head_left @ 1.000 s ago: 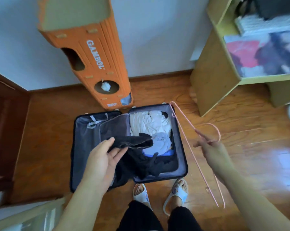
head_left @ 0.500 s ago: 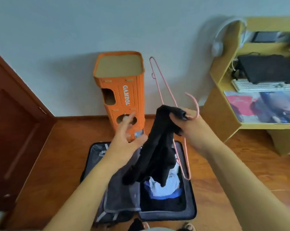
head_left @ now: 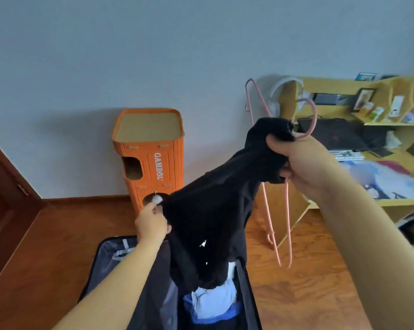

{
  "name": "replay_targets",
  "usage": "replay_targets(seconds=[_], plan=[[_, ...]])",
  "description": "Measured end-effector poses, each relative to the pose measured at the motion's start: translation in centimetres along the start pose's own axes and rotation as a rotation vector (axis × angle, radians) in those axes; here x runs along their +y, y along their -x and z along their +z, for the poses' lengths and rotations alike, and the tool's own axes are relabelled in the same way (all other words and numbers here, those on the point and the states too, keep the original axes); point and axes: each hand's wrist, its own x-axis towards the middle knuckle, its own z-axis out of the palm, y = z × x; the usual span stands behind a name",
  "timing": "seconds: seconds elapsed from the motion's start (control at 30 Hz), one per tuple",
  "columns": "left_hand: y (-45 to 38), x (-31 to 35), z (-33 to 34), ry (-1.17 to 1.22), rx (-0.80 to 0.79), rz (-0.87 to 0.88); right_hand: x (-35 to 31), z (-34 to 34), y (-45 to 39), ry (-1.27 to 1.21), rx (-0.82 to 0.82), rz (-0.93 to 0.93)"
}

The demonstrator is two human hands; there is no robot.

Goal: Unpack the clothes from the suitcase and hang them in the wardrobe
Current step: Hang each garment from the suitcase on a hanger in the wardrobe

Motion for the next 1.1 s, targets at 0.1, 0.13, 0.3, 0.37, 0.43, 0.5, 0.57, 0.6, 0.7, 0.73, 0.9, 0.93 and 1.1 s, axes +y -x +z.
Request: replay_targets(seconds=[0.1,0.13,0.3,0.37,0.43,0.5,0.57,0.6,0.7,0.73,0.9,0.93,1.1], plan=[[-2.2,4.1,0.1,0.354,-0.050,-0.091,2.4,-2.9,1.7,0.358,-0.197,0.102],[-2.4,5.4,0.2,0.352,-0.071,-0.048,3.0,-3.5,2.7,0.523,-0.291,0.122],[0.7,9.9,1.2,0.488,-0.355,0.016,5.9,-6.1,5.6,0.748,-0.480,0.281],[3.2,10.3,1.1,0.492,-0.554,0.009,7.4,-7.6,4.6,0.731,-0.333,0.263],[6.0,11.2,0.5,0.392,-0.707,0.025,8.6,-8.6,3.2,0.724,-0.203,0.200],[8.6,12.8,-0.1,0.321,-0.730,0.053,9.0,-9.1,2.0,0.677,-0.158,0.124],[11.2,14.9,-0.5,0.349,-0.695,0.093,8.9,-9.1,1.0,0.618,-0.192,0.017],[12.6,16.0,-0.7,0.381,-0.677,0.112,8.6,-8.8,0.8,0.606,-0.234,-0.041],[16.1,18.9,-1.0,0.417,-0.638,0.173,8.2,-7.3,0.7,0.494,-0.413,-0.164],[17.0,19.5,-0.9,0.395,-0.629,0.192,8.2,-6.7,0.8,0.438,-0.462,-0.186],[19.8,20.4,-0.5,0.343,-0.451,0.198,7.9,-5.0,0.9,0.337,-0.491,-0.225],[20.3,20.3,-0.6,0.323,-0.402,0.199,7.6,-5.3,0.8,0.314,-0.484,-0.200],[21.6,18.2,-1.8,-0.192,-0.185,0.114,3.5,-7.9,0.3,0.087,-0.590,-0.140]])
